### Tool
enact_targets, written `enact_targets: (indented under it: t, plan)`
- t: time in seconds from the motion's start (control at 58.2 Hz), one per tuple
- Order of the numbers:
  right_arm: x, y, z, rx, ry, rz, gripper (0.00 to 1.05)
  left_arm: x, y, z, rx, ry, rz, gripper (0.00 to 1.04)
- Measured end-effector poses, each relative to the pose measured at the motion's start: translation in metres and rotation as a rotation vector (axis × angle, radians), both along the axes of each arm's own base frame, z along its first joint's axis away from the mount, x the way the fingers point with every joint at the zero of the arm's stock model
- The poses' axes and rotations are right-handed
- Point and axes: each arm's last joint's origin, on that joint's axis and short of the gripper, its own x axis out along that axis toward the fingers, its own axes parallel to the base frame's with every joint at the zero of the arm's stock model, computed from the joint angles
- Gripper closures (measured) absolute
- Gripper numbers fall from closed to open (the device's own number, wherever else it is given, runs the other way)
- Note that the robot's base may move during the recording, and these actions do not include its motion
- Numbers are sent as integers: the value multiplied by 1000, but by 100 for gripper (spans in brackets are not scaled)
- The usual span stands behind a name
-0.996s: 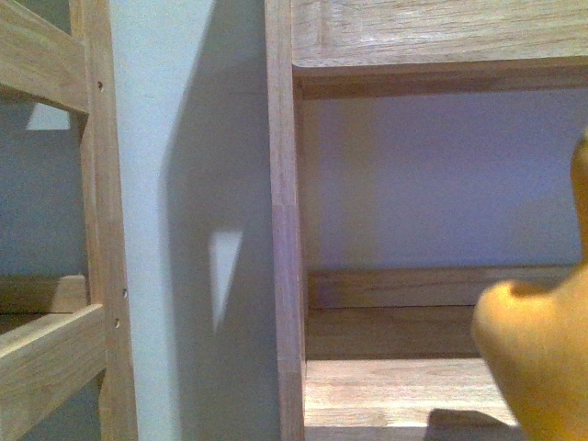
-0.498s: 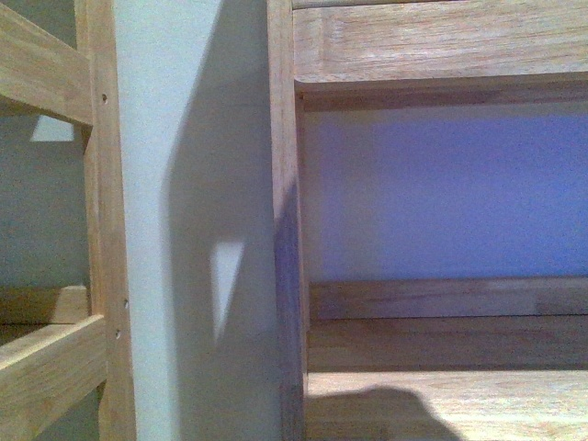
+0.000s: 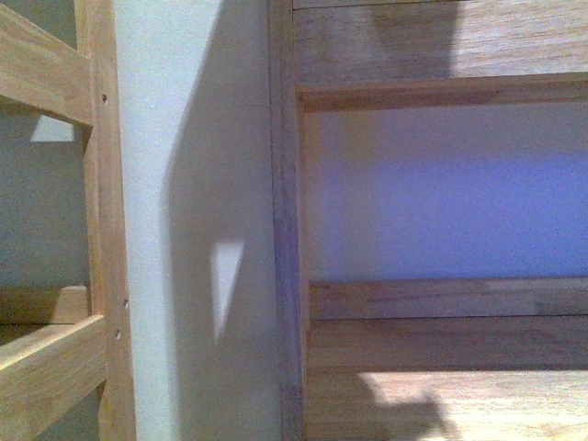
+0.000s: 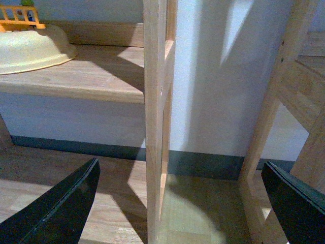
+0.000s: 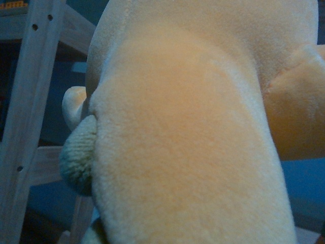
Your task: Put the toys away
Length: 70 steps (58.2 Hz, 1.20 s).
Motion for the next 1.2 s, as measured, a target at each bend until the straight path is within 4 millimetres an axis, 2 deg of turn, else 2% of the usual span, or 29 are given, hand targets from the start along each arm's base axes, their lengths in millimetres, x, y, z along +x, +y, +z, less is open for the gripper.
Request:
enact_targets:
  t: [0.292,0.395,0.584,0.859,1.048,1.202]
  plan:
    - [51,4,38,94,20,-17,86,0,0,0,0,0,0,6]
    - [69,5,44,131,44,-16,86,0,0,0,0,0,0,6]
    - [103,5,46,206,89,-80,86,0,0,0,0,0,0,6]
    - [134,2,47,196,125,-210,86,0,0,0,0,0,0,6]
    - [150,-5,48,224,160,-211,86,0,0,0,0,0,0,6]
    - [172,-18,43,377,244,-158,86,0,0,0,0,0,0,6]
